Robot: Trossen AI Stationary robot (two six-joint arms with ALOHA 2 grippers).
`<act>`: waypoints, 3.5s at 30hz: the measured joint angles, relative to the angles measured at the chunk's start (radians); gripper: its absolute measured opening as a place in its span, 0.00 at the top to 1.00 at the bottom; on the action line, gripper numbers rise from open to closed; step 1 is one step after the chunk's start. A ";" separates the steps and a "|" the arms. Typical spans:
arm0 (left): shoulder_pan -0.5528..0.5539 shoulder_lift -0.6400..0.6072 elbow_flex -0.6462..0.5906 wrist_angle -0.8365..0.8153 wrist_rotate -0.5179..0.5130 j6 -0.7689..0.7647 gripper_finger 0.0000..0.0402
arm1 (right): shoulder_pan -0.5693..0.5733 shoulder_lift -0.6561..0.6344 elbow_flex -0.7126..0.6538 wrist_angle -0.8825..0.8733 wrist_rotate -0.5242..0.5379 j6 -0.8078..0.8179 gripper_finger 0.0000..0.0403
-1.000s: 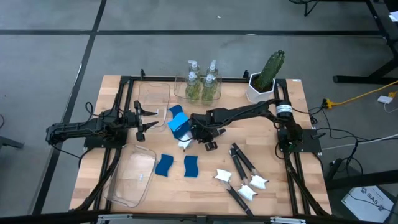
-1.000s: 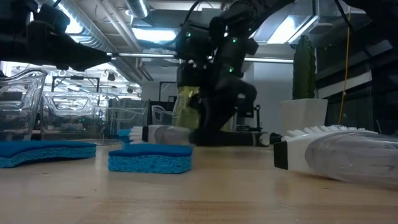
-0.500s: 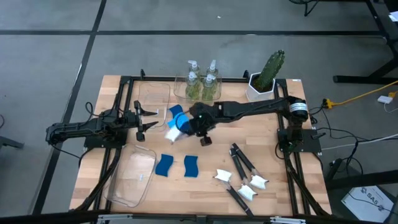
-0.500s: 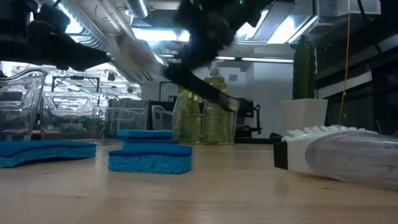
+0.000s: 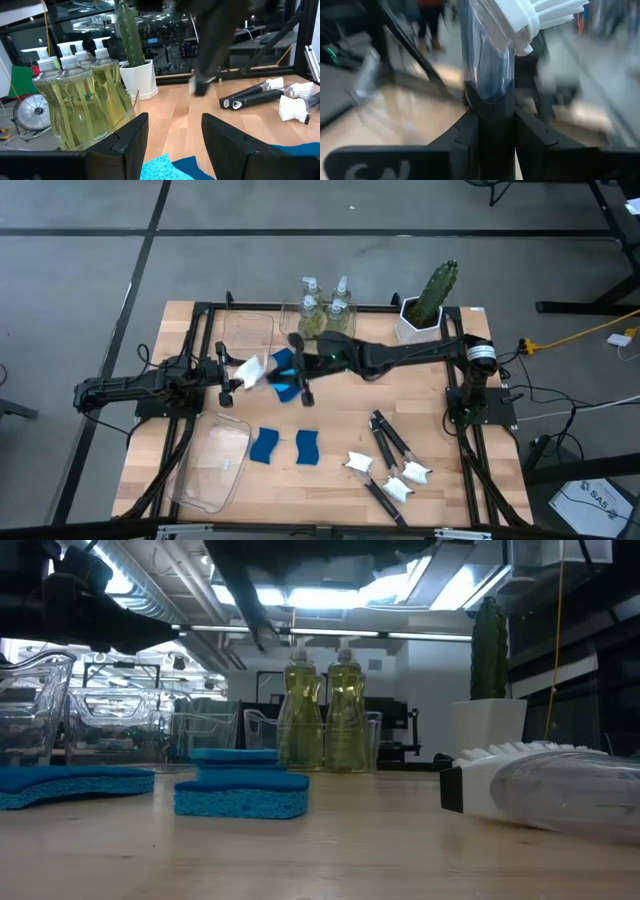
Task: Pick & Place Kitchen Sink Supplies
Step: Put the black dish brush into the bottom left transparent bin
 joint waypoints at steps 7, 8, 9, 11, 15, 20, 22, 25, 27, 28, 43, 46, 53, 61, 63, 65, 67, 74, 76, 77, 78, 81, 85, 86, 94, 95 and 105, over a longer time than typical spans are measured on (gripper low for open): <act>0.000 0.000 0.000 0.000 0.000 0.000 0.55 | 0.096 0.073 0.001 0.339 -0.007 -0.050 0.76; 0.000 0.000 0.000 0.000 0.000 0.000 0.55 | 0.106 0.089 0.001 0.380 -0.005 -0.049 0.76; 0.000 0.000 0.000 0.000 0.000 0.000 0.55 | 0.116 0.105 0.001 0.425 -0.003 -0.047 0.76; 0.000 0.000 0.000 0.000 0.000 0.000 0.55 | 0.135 0.139 0.001 0.519 -0.003 -0.041 0.76; 0.000 0.000 0.000 0.000 0.000 0.000 0.56 | 0.168 0.212 0.001 0.690 -0.007 -0.020 0.76; 0.000 0.000 0.000 0.000 0.000 0.000 0.55 | 0.196 0.285 0.012 0.778 -0.005 -0.011 0.76; 0.000 0.000 0.000 0.000 0.000 0.000 0.55 | 0.203 0.291 0.014 0.771 -0.004 -0.003 0.76; 0.000 0.000 0.000 0.000 0.000 0.000 0.56 | 0.210 0.290 0.016 0.754 -0.034 0.021 0.76; 0.000 0.000 0.000 0.000 0.000 0.000 0.56 | 0.212 0.290 0.016 0.757 -0.073 0.048 0.76; 0.000 0.000 0.000 0.000 0.000 0.001 0.56 | 0.212 0.290 0.016 0.758 -0.081 0.062 0.76; -0.002 0.000 0.000 0.107 0.044 -0.058 0.55 | 0.075 0.289 0.016 0.751 -0.150 0.212 0.76; -0.002 0.000 0.000 0.164 0.086 -0.166 0.56 | 0.031 0.289 0.016 0.750 -0.159 0.248 0.76; -0.002 0.002 0.000 0.158 0.117 -0.252 0.55 | -0.003 0.288 0.016 0.721 -0.104 0.175 0.76; -0.024 0.063 0.000 0.169 0.185 -0.264 0.55 | -0.003 0.287 0.041 0.678 -0.052 0.111 0.76; -0.045 0.086 0.000 0.206 0.185 -0.239 0.53 | -0.003 0.287 0.057 0.635 -0.038 0.103 0.76; -0.073 0.110 0.000 0.229 0.185 -0.209 0.51 | -0.003 0.287 0.068 0.596 -0.034 0.088 0.76; -0.102 0.131 0.000 0.253 0.185 -0.180 0.48 | -0.003 0.287 0.072 0.581 -0.032 0.089 0.76; -0.169 0.191 0.000 0.330 0.125 -0.122 0.35 | -0.006 0.287 0.073 0.579 -0.002 0.091 0.76; -0.175 0.210 0.000 0.354 0.100 -0.119 0.33 | -0.008 0.287 0.073 0.585 0.010 0.091 0.76; -0.177 0.221 0.000 0.369 0.097 -0.113 0.32 | -0.009 0.287 0.073 0.589 0.013 0.091 0.76; -0.178 0.232 0.000 0.384 0.099 -0.106 0.32 | -0.009 0.287 0.074 0.593 0.013 0.091 0.76; -0.178 0.271 0.000 0.434 0.098 -0.104 0.31 | -0.012 0.287 0.084 0.592 0.011 0.093 0.76; -0.178 0.322 0.000 0.502 0.097 -0.091 0.31 | -0.013 0.287 0.092 0.593 0.009 0.094 0.76; -0.178 0.333 0.000 0.514 0.098 -0.087 0.31 | -0.013 0.287 0.093 0.593 0.009 0.094 0.76; -0.178 0.399 0.000 0.619 0.063 -0.067 0.32 | -0.020 0.287 0.095 0.626 0.017 0.092 0.76; -0.178 0.404 0.000 0.634 0.041 -0.057 0.32 | -0.021 0.287 0.095 0.634 0.022 0.088 0.76; -0.141 0.470 0.039 0.636 -0.047 0.002 0.41 | -0.039 0.287 0.096 0.664 0.021 0.090 0.76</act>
